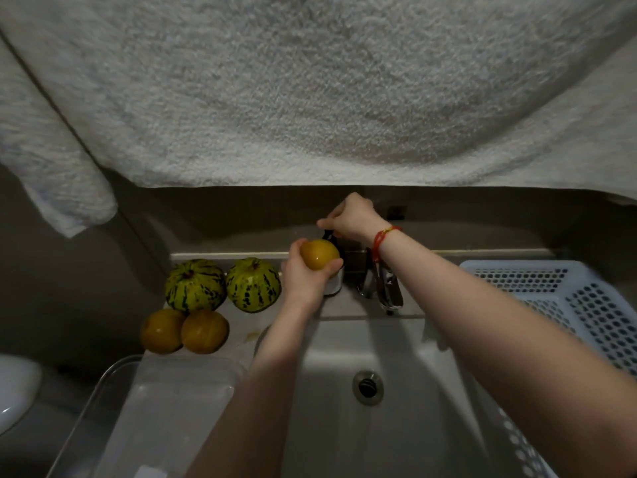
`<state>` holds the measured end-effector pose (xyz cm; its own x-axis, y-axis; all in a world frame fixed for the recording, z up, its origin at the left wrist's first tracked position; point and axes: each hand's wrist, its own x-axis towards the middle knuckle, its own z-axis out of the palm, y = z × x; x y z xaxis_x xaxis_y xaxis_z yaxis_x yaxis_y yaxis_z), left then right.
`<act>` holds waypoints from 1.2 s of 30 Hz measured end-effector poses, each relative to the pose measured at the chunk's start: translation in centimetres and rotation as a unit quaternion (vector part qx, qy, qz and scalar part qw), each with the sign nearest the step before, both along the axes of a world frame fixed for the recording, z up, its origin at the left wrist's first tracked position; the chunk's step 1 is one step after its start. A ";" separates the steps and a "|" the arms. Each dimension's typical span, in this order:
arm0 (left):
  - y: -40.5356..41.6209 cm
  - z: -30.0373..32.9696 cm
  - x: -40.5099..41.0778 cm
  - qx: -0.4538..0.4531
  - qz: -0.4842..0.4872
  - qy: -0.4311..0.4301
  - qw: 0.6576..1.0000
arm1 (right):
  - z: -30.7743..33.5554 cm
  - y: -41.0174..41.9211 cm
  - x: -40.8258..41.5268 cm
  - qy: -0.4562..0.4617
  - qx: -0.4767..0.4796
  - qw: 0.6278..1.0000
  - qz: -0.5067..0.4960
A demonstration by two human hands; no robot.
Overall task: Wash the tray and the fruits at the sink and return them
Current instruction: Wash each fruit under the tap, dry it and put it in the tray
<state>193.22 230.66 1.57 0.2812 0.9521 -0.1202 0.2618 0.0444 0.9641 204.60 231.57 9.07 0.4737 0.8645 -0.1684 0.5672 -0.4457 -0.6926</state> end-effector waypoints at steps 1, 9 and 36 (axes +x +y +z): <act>0.0 0.0 0.1 0.003 0.002 0.001 1.000 | -0.1 0.1 0.1 0.010 -0.004 1.000 -0.007; -0.1 0.2 0.4 0.018 0.005 0.017 1.000 | -1.5 0.6 0.5 0.068 0.014 0.997 -0.043; -2.3 2.1 -4.2 0.076 -0.024 -0.100 0.992 | -3.3 -6.3 -5.9 -0.084 0.176 0.957 0.215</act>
